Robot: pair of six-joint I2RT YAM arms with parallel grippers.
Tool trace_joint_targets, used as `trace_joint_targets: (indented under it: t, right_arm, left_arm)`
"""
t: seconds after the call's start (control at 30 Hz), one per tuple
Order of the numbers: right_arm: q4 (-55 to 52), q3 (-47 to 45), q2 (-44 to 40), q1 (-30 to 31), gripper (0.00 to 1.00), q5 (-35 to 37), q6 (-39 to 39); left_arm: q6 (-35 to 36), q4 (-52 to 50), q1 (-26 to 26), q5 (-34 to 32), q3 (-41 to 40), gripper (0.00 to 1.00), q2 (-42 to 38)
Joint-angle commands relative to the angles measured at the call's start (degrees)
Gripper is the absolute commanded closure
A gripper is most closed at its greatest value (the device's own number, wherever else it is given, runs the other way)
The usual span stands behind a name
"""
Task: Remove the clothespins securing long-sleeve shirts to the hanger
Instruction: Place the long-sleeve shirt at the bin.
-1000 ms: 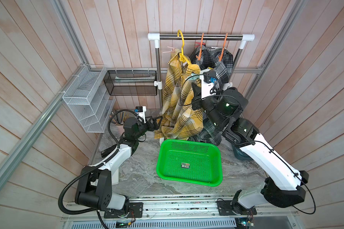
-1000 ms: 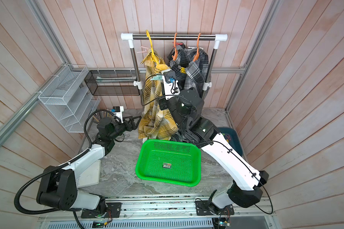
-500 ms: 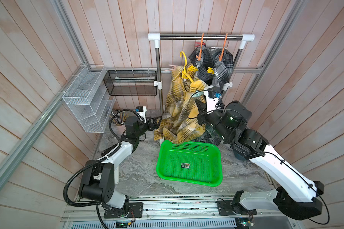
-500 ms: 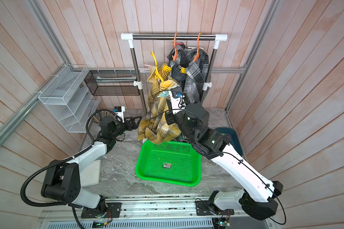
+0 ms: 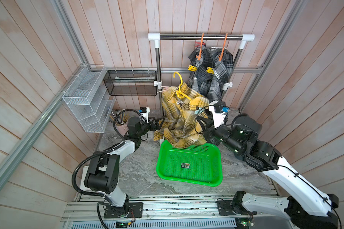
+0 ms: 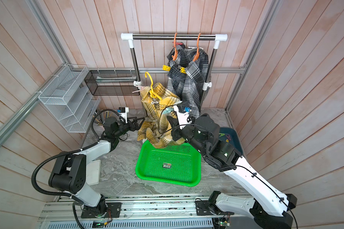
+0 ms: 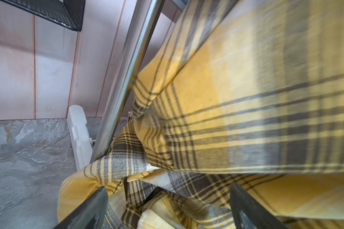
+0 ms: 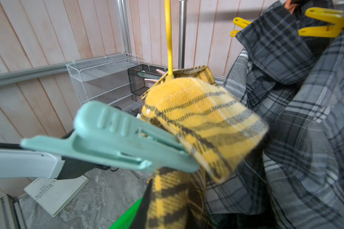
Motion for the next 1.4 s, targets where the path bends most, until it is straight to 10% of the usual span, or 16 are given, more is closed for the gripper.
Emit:
trace_joint_targets:
  t: [0.0, 0.4, 0.63, 1.37]
  right_arm:
    - [2.6, 0.0, -2.6, 0.3, 1.0, -5.8, 1.4]
    - [6.2, 1.3, -2.3, 0.3, 1.0, -13.4, 1.6]
    - [12.1, 4.9, 2.3, 0.3, 1.0, -14.1, 0.2]
    - [17.3, 37.1, 26.2, -7.5, 1.0, -18.3, 1.3]
  left_arm:
    - [1.7, 2.6, 0.2, 1.4, 0.6, 0.03, 2.6]
    - [3.1, 2.2, 0.3, 3.3, 11.4, 0.12, 8.8]
    - [1.7, 2.9, 0.2, 7.4, 13.9, 0.92, 6.6]
    - [0.5, -1.7, -6.4, 8.5, 21.4, 0.99, -11.0]
